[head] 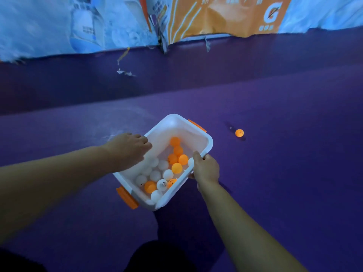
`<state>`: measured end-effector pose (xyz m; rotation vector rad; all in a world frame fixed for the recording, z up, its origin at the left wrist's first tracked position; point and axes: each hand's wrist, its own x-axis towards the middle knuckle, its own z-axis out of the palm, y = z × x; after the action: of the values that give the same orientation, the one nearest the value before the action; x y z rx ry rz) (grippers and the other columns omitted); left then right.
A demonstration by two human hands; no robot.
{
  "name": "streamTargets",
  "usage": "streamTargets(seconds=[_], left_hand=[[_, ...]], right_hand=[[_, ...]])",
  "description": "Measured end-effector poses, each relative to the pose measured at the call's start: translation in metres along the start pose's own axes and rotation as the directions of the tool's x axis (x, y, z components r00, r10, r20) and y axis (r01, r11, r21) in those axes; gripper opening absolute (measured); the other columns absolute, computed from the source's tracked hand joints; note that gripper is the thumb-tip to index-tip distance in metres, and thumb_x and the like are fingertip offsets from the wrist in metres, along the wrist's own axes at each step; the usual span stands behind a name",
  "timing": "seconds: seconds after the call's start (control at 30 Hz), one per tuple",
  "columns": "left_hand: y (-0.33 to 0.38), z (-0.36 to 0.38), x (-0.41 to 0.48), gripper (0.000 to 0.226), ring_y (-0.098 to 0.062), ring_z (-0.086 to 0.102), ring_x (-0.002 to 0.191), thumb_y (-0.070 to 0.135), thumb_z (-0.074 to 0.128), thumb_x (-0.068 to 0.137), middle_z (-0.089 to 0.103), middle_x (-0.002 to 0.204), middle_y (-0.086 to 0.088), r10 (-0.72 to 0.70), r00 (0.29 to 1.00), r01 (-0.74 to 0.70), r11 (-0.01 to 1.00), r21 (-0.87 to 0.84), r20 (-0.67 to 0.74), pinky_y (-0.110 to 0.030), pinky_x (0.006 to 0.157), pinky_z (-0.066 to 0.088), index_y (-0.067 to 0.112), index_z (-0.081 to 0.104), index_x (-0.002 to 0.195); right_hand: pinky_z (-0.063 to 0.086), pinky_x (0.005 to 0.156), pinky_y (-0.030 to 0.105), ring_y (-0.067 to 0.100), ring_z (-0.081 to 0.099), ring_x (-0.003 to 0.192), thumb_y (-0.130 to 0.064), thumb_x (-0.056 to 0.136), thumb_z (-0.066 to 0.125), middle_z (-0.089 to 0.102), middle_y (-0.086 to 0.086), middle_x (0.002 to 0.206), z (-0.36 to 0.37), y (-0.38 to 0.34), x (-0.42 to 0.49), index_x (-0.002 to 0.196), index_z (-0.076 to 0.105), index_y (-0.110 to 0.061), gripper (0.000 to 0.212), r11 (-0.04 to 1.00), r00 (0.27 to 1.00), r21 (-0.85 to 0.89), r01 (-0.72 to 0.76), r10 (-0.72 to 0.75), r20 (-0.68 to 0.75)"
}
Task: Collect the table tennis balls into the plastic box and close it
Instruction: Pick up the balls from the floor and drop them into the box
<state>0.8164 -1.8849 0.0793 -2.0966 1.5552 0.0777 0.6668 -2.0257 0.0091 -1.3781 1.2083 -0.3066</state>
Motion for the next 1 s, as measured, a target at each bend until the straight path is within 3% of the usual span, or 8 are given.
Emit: streamTargets(seconds=[0.17, 0.3, 0.4, 0.6, 0.73, 0.83, 0.93, 1.0], left_hand=[[-0.024, -0.061, 0.023, 0.033, -0.022, 0.051, 0.117, 0.031, 0.045, 0.095, 0.053, 0.125, 0.000, 0.001, 1.000, -0.001, 0.999, 0.054, 0.011, -0.034, 0.088, 0.044, 0.018, 0.045, 0.126], [-0.047, -0.077, 0.049, 0.034, -0.026, 0.050, 0.117, 0.026, 0.047, 0.092, 0.051, 0.125, -0.006, -0.167, 0.986, 0.164, 0.978, -0.127, -0.016, -0.039, 0.085, 0.045, 0.013, 0.045, 0.123], [-0.061, -0.083, 0.070, 0.029, -0.029, 0.051, 0.113, 0.023, 0.050, 0.090, 0.053, 0.122, -0.010, -0.309, 0.951, 0.286, 0.890, -0.354, -0.011, -0.037, 0.081, 0.043, 0.009, 0.046, 0.115], [-0.080, -0.062, 0.119, 0.034, -0.037, 0.057, 0.104, 0.022, 0.049, 0.091, 0.058, 0.116, -0.017, -0.343, 0.934, 0.333, 0.733, -0.593, 0.101, -0.039, 0.081, 0.046, 0.007, 0.041, 0.120], [-0.091, -0.032, 0.157, 0.024, -0.027, 0.054, 0.088, 0.022, 0.046, 0.092, 0.059, 0.104, -0.011, -0.365, 0.922, 0.352, 0.655, -0.668, 0.127, -0.030, 0.071, 0.040, 0.007, 0.054, 0.110], [-0.093, -0.004, 0.183, 0.018, -0.023, 0.049, 0.081, 0.022, 0.045, 0.092, 0.058, 0.097, -0.009, -0.374, 0.919, 0.353, 0.629, -0.693, 0.128, -0.029, 0.067, 0.037, 0.010, 0.056, 0.099], [-0.092, 0.019, 0.202, 0.013, -0.024, 0.051, 0.080, 0.021, 0.042, 0.092, 0.055, 0.090, -0.006, -0.402, 0.905, 0.373, 0.586, -0.720, 0.141, -0.030, 0.066, 0.036, 0.013, 0.052, 0.092], [-0.091, 0.032, 0.213, 0.012, -0.024, 0.052, 0.078, 0.021, 0.040, 0.093, 0.053, 0.086, -0.005, -0.422, 0.891, 0.403, 0.567, -0.719, 0.168, -0.030, 0.062, 0.035, 0.013, 0.049, 0.090]], right_hand=[[0.060, 0.065, 0.045, 0.020, 0.064, 0.066, -0.043, 0.081, 0.052, 0.061, 0.012, 0.093, -0.033, -0.062, 0.014, 0.071, 0.057, -0.013, 0.032, 0.995, 0.992, -0.032, 0.098, -0.101, -0.080], [0.060, 0.067, 0.045, 0.014, 0.062, 0.057, -0.035, 0.087, 0.053, 0.060, 0.007, 0.079, -0.044, -0.105, 0.025, 0.071, 0.055, -0.013, 0.027, 0.992, 0.986, -0.022, 0.126, -0.127, -0.108], [0.060, 0.066, 0.042, 0.013, 0.061, 0.058, -0.030, 0.089, 0.054, 0.056, 0.001, 0.072, -0.046, -0.127, 0.042, 0.076, 0.056, -0.011, 0.024, 0.993, 0.983, 0.027, 0.111, -0.106, -0.148], [0.056, 0.051, 0.030, 0.023, 0.064, 0.081, -0.027, 0.089, 0.054, 0.061, 0.008, 0.086, -0.039, -0.142, 0.088, 0.074, 0.055, -0.016, 0.019, 0.995, 0.983, 0.081, 0.065, -0.050, -0.174], [0.058, 0.054, 0.032, 0.029, 0.067, 0.088, -0.029, 0.088, 0.054, 0.065, 0.016, 0.098, -0.028, -0.123, 0.129, 0.087, 0.061, -0.010, 0.020, 0.999, 0.990, 0.043, 0.013, -0.007, -0.142], [0.058, 0.054, 0.030, 0.022, 0.065, 0.084, -0.033, 0.089, 0.051, 0.064, 0.010, 0.094, -0.016, -0.100, 0.158, 0.099, 0.062, -0.005, 0.031, 1.000, 0.996, 0.027, -0.012, 0.015, -0.092], [0.059, 0.067, 0.041, 0.022, 0.062, 0.086, -0.052, 0.089, 0.036, 0.060, 0.004, 0.091, -0.012, -0.074, 0.190, 0.095, 0.060, -0.012, 0.047, 0.987, 0.993, -0.136, -0.087, 0.075, -0.086], [0.056, 0.075, 0.045, 0.027, 0.059, 0.081, -0.056, 0.087, 0.031, 0.057, 0.005, 0.083, -0.016, -0.055, 0.211, 0.078, 0.054, -0.016, 0.047, 0.936, 0.986, -0.329, -0.125, 0.081, -0.145]])
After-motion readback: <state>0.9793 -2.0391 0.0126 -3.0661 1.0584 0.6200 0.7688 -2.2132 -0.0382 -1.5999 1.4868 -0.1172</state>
